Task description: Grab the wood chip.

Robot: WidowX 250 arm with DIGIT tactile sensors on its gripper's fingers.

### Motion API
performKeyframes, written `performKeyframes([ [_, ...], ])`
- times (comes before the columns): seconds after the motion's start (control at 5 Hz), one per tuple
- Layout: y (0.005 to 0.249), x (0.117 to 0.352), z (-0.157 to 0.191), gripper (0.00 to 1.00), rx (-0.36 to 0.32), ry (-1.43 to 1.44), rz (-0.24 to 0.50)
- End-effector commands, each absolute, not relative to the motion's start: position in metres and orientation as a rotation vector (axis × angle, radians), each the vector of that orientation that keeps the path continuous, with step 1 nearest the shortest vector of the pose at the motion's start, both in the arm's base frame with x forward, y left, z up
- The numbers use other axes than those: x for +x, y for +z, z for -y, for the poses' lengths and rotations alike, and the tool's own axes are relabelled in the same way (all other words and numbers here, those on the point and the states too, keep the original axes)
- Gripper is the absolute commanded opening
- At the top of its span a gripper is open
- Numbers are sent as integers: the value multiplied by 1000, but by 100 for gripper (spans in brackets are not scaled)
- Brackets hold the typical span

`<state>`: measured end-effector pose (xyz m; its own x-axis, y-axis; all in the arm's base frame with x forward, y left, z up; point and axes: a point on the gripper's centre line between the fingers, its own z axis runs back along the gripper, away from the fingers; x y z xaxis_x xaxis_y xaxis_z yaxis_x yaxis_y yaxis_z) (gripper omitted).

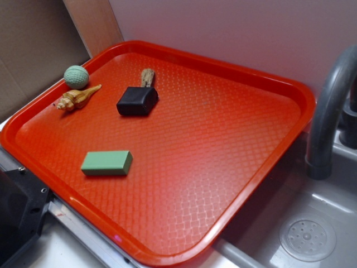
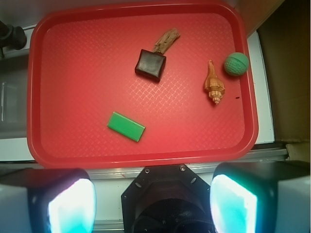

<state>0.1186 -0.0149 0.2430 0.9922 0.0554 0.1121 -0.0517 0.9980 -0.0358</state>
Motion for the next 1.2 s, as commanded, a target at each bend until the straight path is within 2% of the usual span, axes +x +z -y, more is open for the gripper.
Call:
performKeyframes([
  [0.0, 243, 119, 15, 100, -33, 54, 113],
  [0.2, 221, 158, 35, 100, -43, 303, 175],
  [0.4, 199, 191, 31, 100, -61, 541, 191],
  [1.0, 199, 191, 31, 100, -61, 541, 191],
])
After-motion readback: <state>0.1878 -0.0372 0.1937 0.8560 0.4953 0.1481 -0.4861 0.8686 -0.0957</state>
